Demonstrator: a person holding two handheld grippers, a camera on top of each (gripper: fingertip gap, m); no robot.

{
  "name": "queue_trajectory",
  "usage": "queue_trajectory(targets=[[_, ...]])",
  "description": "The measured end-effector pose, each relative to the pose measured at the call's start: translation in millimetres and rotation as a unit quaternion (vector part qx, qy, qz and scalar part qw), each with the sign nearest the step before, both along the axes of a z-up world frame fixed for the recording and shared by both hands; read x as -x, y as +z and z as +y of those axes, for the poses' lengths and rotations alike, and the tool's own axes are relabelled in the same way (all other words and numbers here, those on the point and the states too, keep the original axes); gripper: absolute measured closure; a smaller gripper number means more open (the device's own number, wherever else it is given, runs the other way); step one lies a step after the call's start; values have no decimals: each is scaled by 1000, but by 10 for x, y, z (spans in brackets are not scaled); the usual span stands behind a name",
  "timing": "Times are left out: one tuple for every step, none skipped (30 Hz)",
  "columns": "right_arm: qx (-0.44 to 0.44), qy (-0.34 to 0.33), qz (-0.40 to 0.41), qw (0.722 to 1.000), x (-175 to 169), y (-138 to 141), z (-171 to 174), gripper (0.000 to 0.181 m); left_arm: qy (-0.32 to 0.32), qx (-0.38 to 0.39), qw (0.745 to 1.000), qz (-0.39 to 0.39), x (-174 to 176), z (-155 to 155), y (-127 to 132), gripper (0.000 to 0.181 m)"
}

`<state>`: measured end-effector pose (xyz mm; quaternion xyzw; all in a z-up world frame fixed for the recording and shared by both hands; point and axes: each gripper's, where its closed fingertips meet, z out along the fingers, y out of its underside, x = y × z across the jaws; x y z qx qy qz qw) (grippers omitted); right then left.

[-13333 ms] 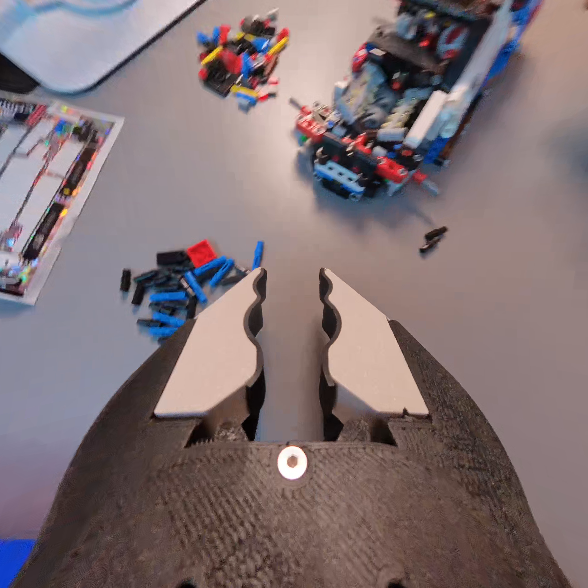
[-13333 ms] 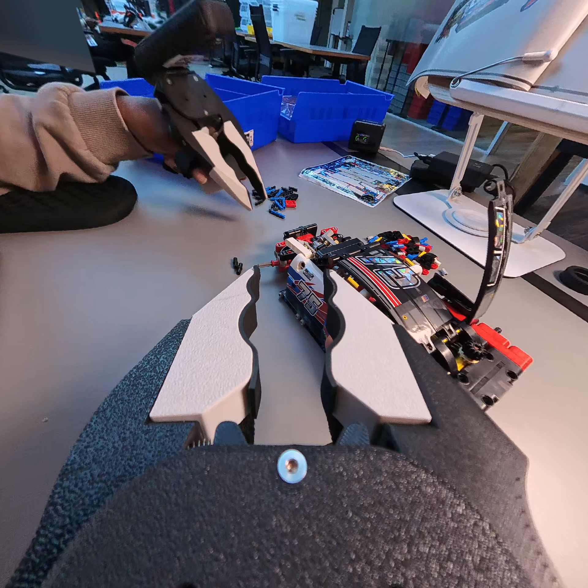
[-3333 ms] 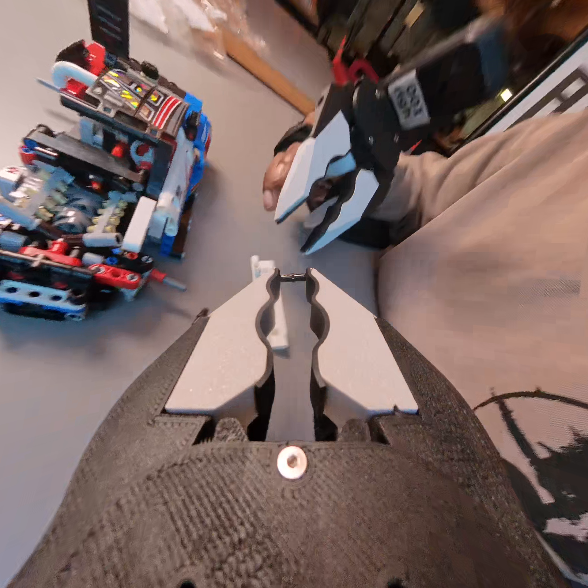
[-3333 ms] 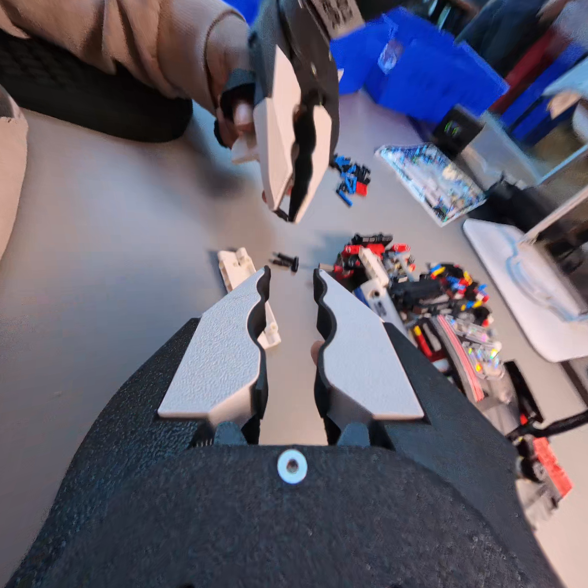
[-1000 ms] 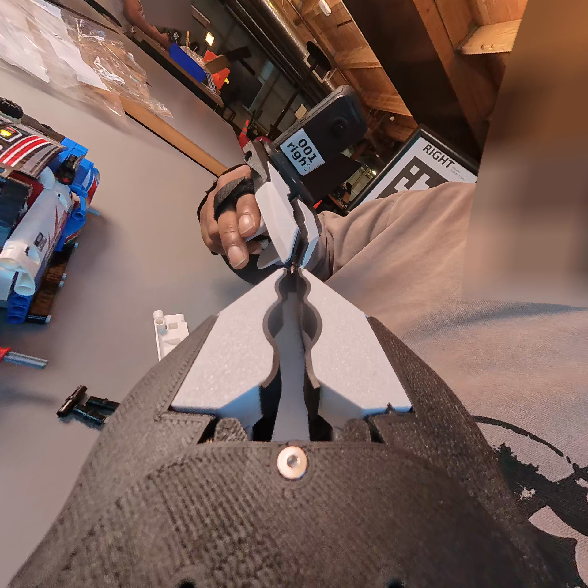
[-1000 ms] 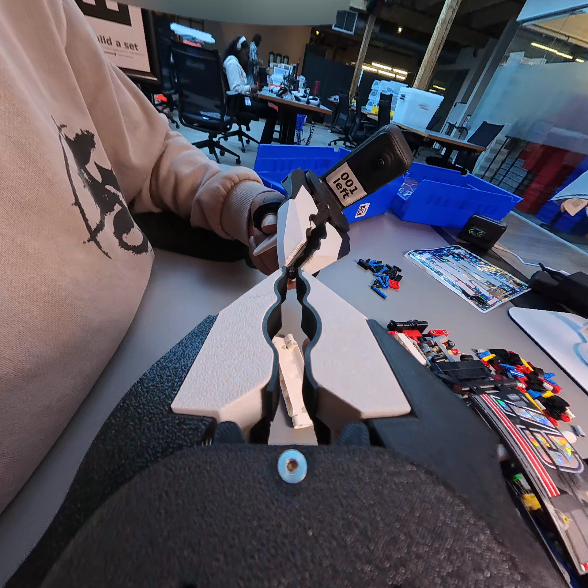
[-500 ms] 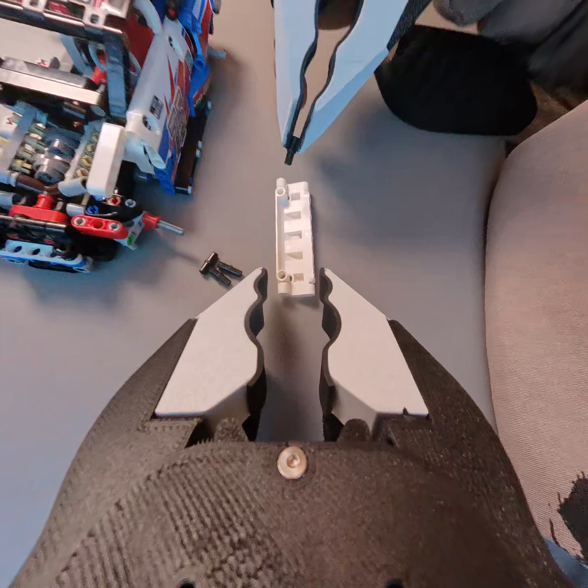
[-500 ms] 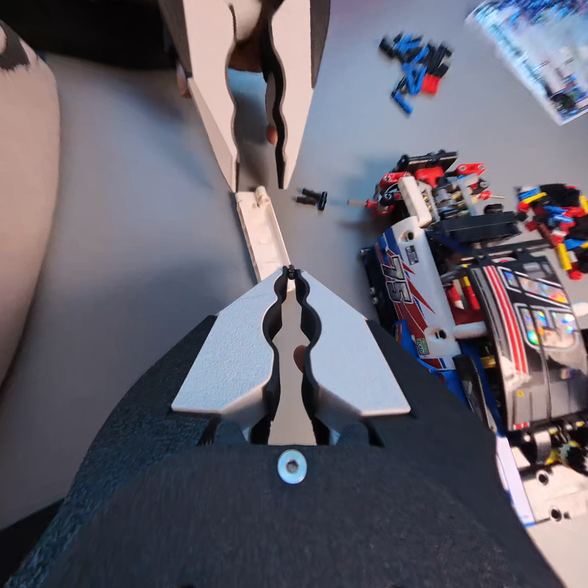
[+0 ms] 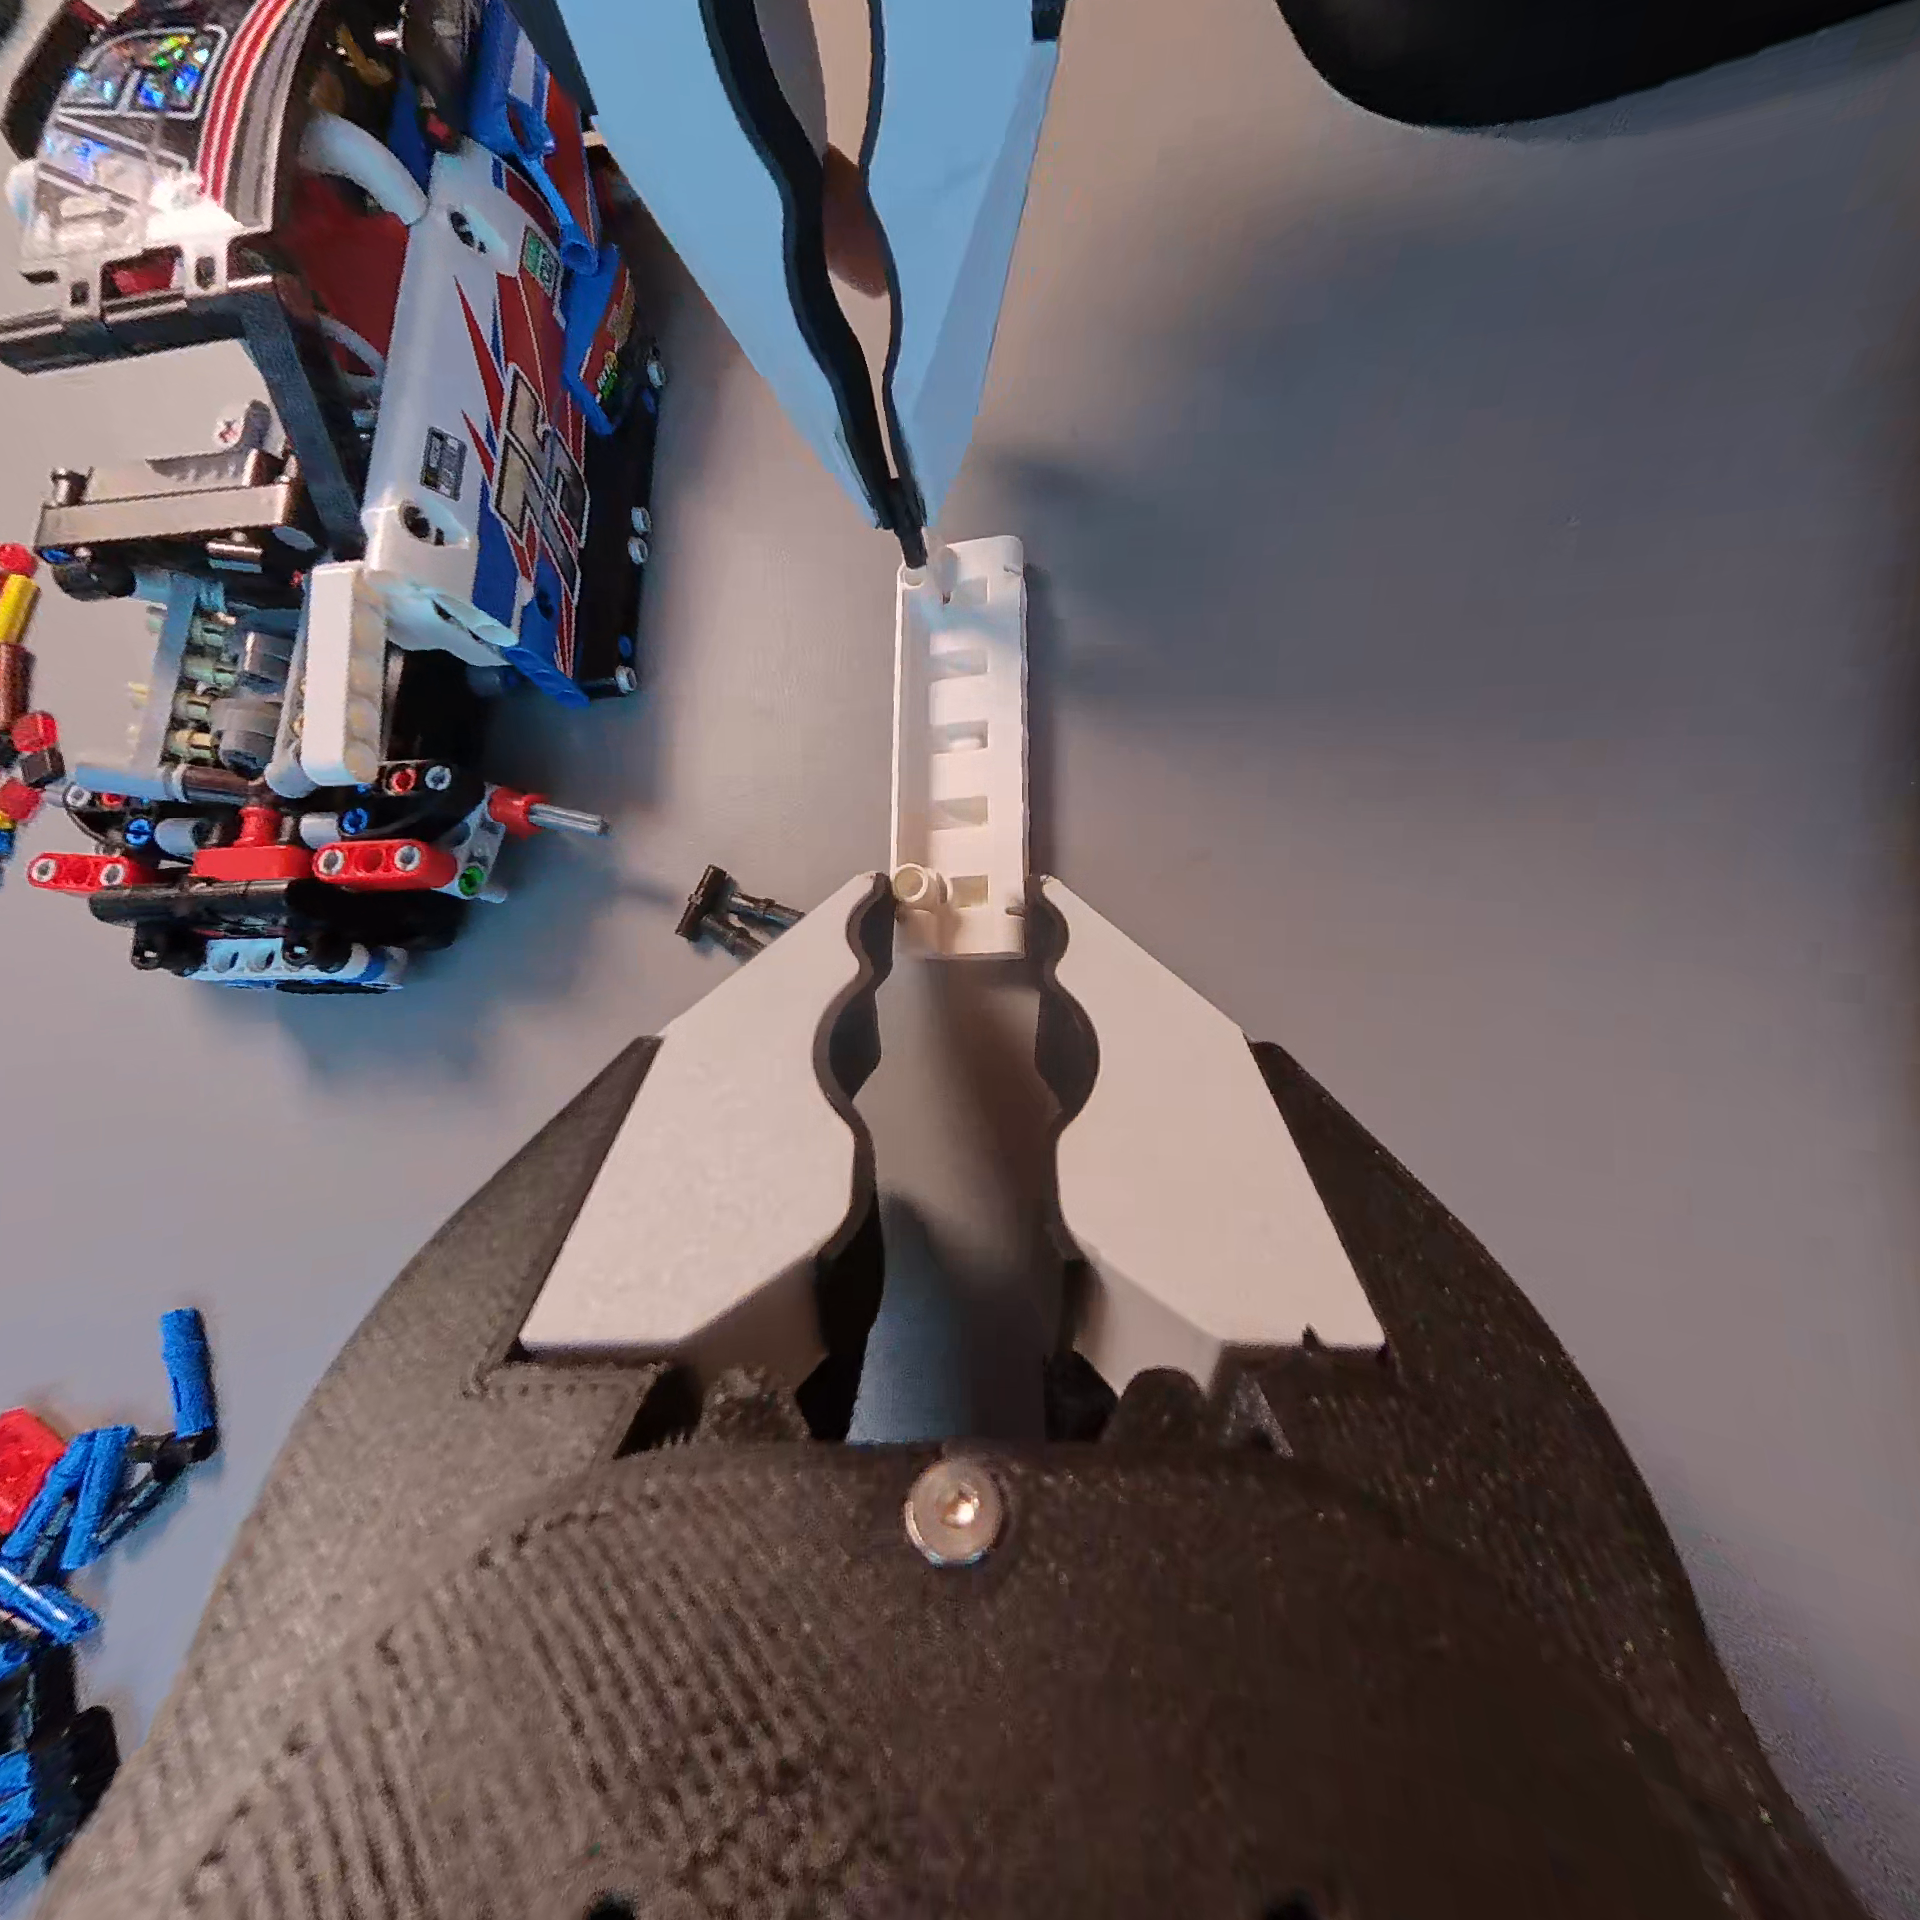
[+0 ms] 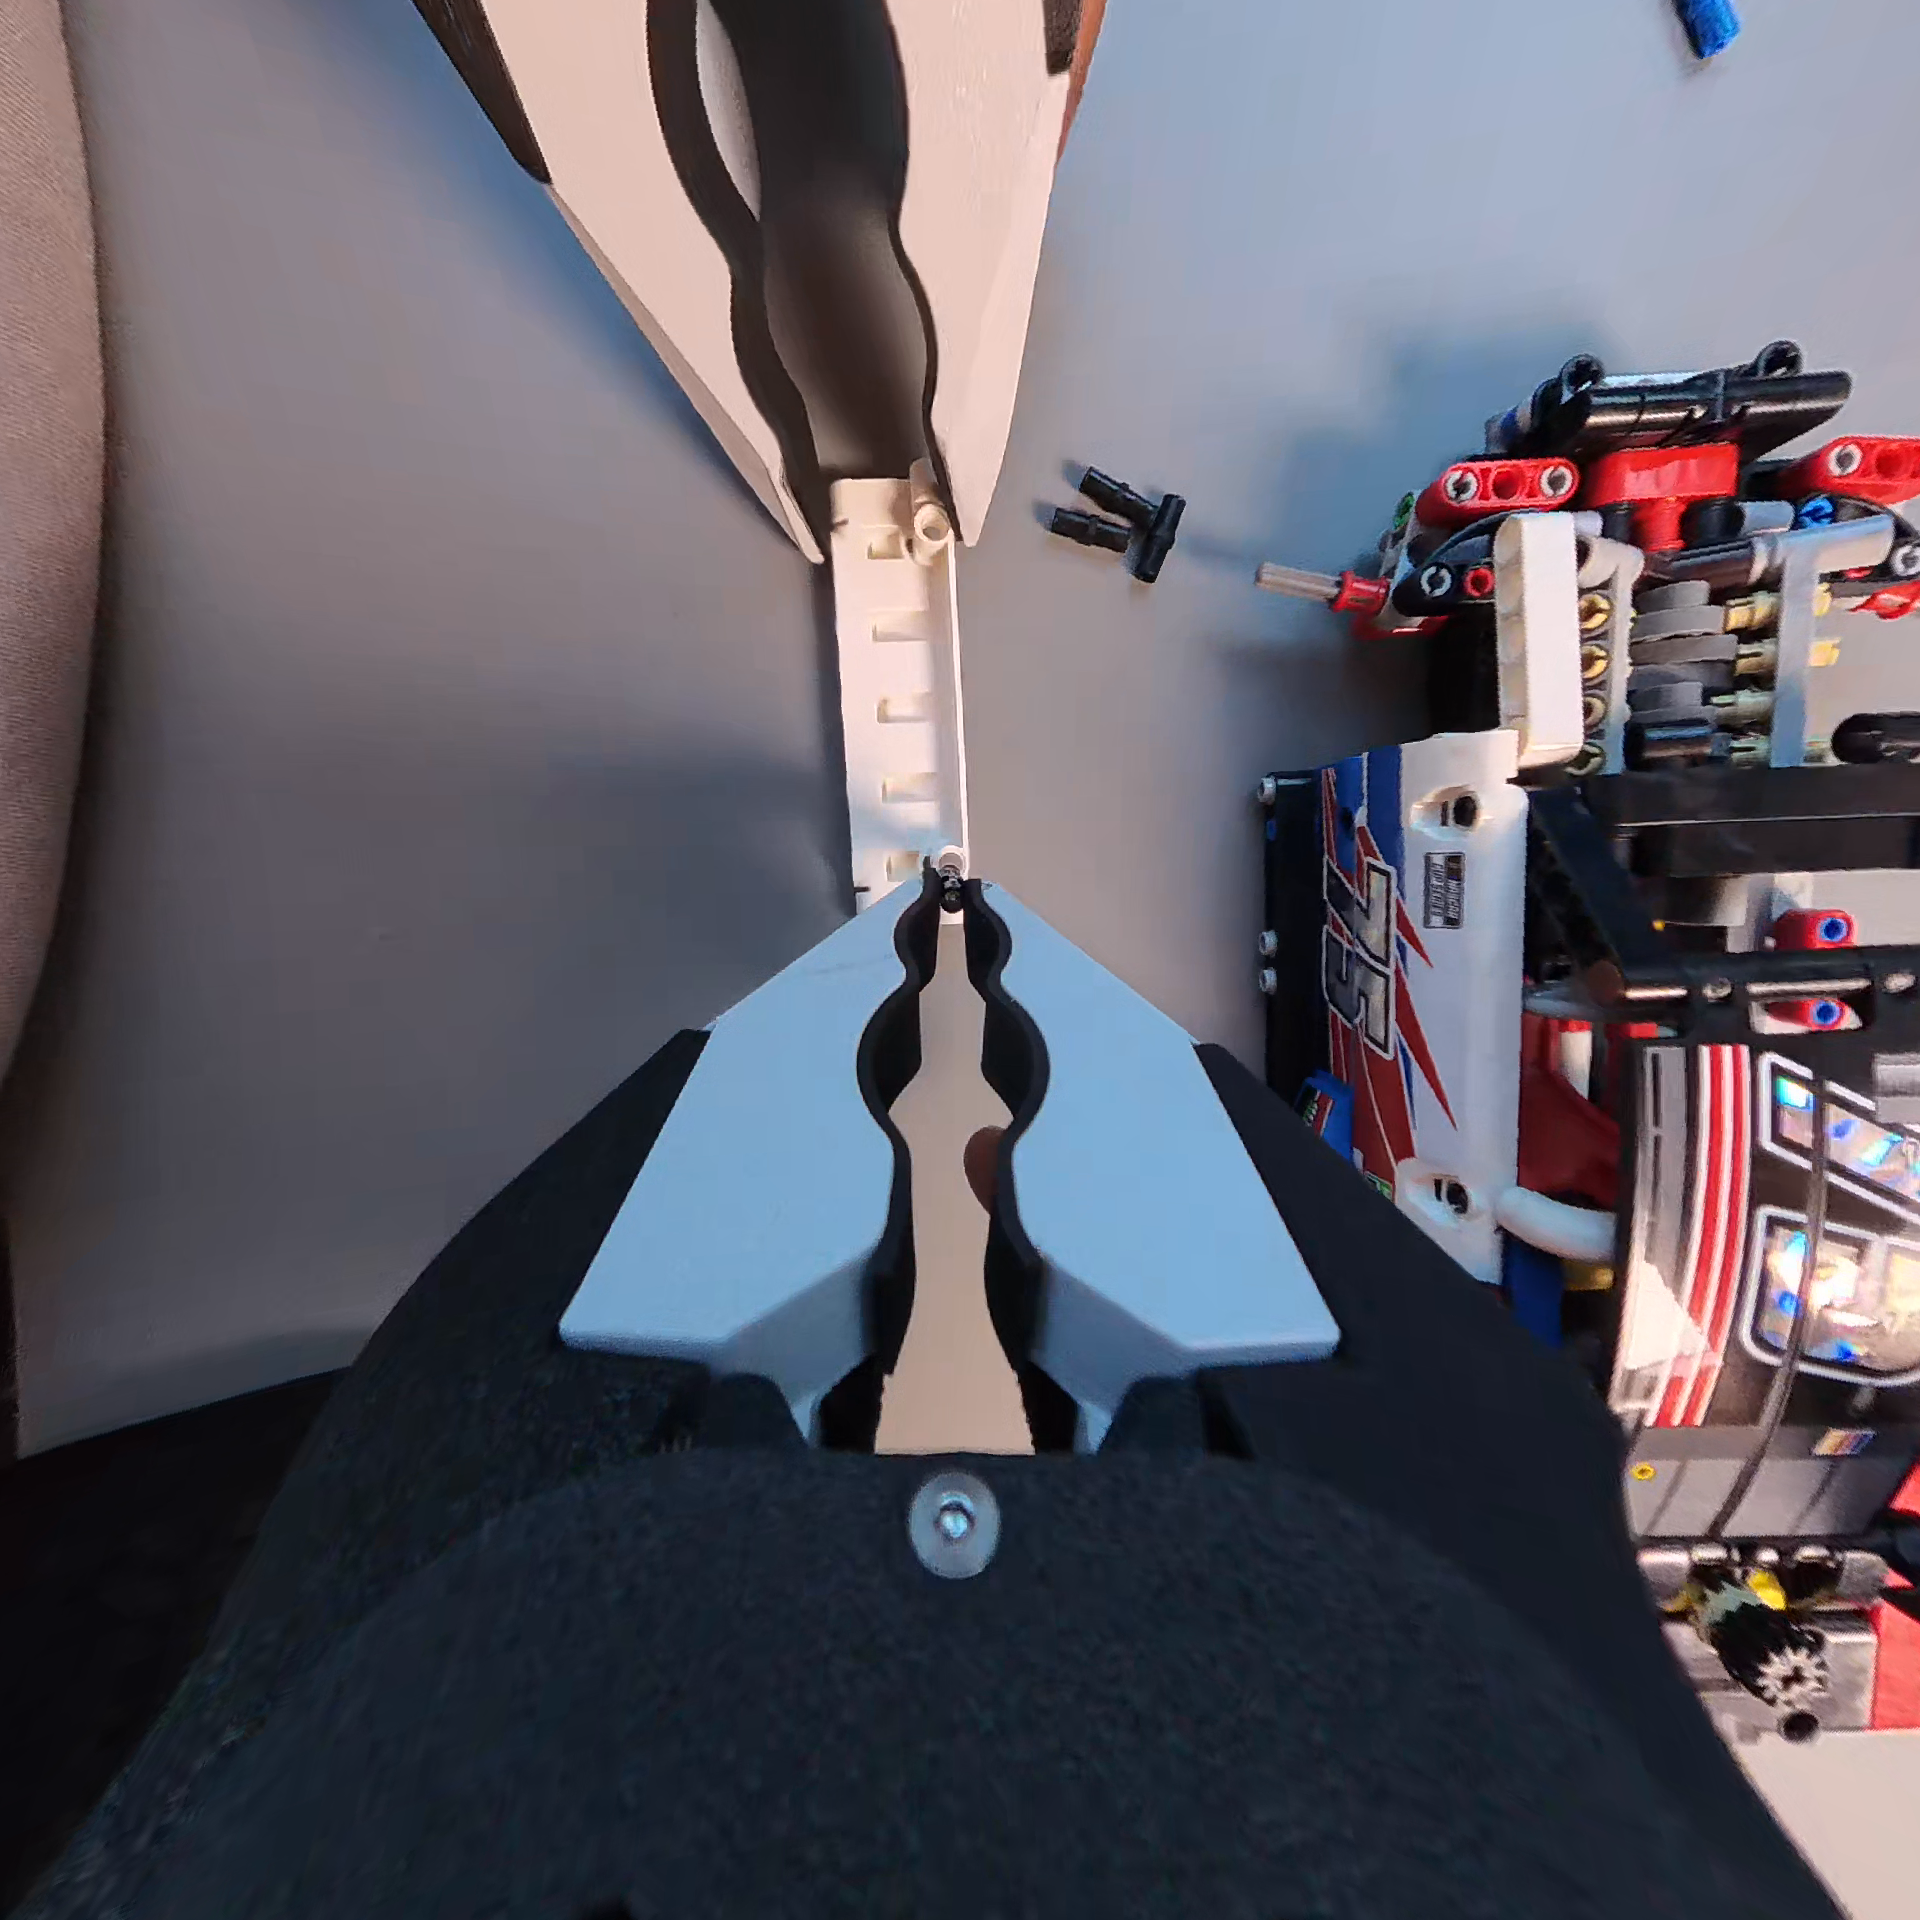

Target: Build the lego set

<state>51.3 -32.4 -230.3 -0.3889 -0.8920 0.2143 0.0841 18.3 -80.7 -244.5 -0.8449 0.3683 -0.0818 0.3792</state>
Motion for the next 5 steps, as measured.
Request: queue_trajectory(targets=[[-2,0,-4,1000,0,4,-3,180,-2,-4,1000,5,-1,1,1,158],[-6,1,-8,1000,-2,5,-5,180,-4,-8,1000,9,-1,3,1,158],[-11,2,-10,1000,1,8,-5,180,-5,-11,1000,13,-2,3,2,158],[-16,4,-14,1000,1,8,-8,180,-6,-14,1000,17,-1,3,2,158],[-20,6,-17,1000,4,10,-10,180,-7,-16,1000,20,-1,4,3,158]])
